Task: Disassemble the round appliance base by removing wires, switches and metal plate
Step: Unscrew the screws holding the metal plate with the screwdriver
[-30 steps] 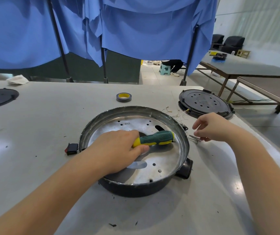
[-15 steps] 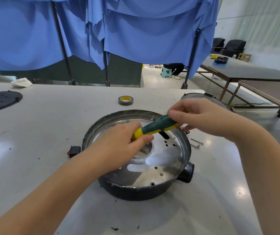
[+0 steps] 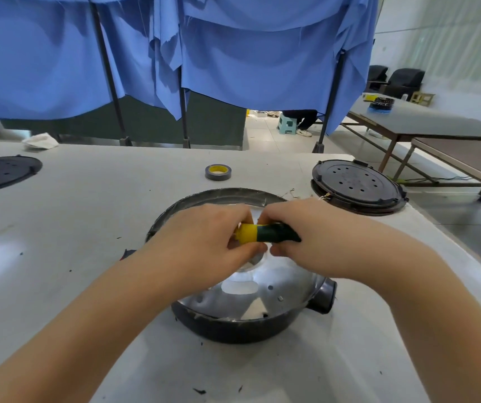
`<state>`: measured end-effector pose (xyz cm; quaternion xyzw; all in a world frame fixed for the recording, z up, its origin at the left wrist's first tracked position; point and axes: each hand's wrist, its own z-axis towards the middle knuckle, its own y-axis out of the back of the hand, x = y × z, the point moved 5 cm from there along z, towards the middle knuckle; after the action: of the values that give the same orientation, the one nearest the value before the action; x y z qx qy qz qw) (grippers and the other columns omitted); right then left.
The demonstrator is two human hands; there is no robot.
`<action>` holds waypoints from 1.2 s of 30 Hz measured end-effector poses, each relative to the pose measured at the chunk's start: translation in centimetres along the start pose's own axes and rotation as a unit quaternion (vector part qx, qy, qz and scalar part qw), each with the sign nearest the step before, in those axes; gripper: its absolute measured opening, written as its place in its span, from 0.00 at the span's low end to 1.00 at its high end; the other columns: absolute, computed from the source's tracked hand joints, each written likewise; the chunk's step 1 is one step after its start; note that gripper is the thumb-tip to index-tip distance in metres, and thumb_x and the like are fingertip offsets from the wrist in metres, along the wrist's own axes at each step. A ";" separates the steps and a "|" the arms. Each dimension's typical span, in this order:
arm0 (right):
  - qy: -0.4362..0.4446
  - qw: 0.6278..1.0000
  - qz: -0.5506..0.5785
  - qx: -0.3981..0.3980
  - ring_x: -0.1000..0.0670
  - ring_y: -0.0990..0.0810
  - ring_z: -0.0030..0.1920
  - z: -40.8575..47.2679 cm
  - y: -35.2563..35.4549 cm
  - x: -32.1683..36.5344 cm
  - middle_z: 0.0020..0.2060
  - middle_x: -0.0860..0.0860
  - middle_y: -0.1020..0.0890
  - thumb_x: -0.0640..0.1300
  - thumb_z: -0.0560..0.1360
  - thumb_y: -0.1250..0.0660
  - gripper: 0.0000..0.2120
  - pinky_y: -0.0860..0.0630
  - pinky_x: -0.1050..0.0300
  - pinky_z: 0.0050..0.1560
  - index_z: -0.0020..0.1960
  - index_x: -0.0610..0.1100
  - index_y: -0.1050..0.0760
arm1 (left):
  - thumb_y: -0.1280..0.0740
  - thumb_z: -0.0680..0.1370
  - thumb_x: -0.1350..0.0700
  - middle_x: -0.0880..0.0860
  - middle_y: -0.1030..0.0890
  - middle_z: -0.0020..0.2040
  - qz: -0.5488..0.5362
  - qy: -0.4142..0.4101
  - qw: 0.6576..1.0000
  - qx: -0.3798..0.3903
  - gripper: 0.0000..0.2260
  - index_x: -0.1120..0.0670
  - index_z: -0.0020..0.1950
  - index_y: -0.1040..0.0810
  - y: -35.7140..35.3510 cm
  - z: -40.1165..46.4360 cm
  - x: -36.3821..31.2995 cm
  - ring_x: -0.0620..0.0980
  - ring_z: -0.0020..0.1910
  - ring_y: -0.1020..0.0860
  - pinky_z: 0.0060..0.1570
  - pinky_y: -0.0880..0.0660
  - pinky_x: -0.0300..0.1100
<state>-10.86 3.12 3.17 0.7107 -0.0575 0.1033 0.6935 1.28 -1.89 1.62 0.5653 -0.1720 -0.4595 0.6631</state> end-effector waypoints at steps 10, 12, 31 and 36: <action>-0.111 0.993 -0.004 0.031 0.51 0.24 0.41 -1.1 1.8 -5.1 0.43 0.53 0.24 0.50 0.77 0.34 0.04 0.27 0.57 0.40 0.49 0.54 0.28 | 0.40 0.68 0.29 0.41 0.25 0.38 -0.019 -0.044 0.998 0.041 0.18 0.43 0.40 0.30 2.8 -2.3 -3.4 0.39 0.40 0.26 0.38 0.29 0.35; -0.114 0.992 -0.012 0.052 0.51 0.24 0.41 -1.1 1.6 -5.3 0.43 0.52 0.24 0.50 0.76 0.34 0.04 0.28 0.56 0.40 0.49 0.54 0.28 | 0.35 0.67 0.29 0.42 0.27 0.41 0.038 -0.021 0.985 0.170 0.19 0.43 0.42 0.31 0.4 -3.1 -3.5 0.39 0.41 0.28 0.36 0.31 0.36; -0.111 0.993 0.016 0.044 0.50 0.21 0.39 -1.1 1.9 -5.6 0.42 0.51 0.21 0.51 0.76 0.33 0.05 0.26 0.58 0.38 0.51 0.53 0.26 | 0.31 0.73 0.47 0.47 0.29 0.36 0.099 -0.043 0.980 0.168 0.13 0.48 0.37 0.34 -0.3 -2.4 -2.1 0.44 0.35 0.30 0.30 0.37 0.37; -0.112 0.992 0.019 0.049 0.51 0.22 0.38 -1.0 1.7 -5.7 0.42 0.51 0.22 0.51 0.76 0.33 0.06 0.28 0.60 0.37 0.51 0.52 0.26 | 0.30 0.73 0.47 0.47 0.28 0.37 0.081 -0.043 0.980 0.175 0.13 0.48 0.38 0.34 -0.4 -2.2 -1.9 0.44 0.36 0.30 0.31 0.35 0.39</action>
<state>-16.85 3.68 3.50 0.7500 -0.1433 0.0390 0.6446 1.79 0.97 1.19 0.6366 -0.3231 -0.3906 0.5811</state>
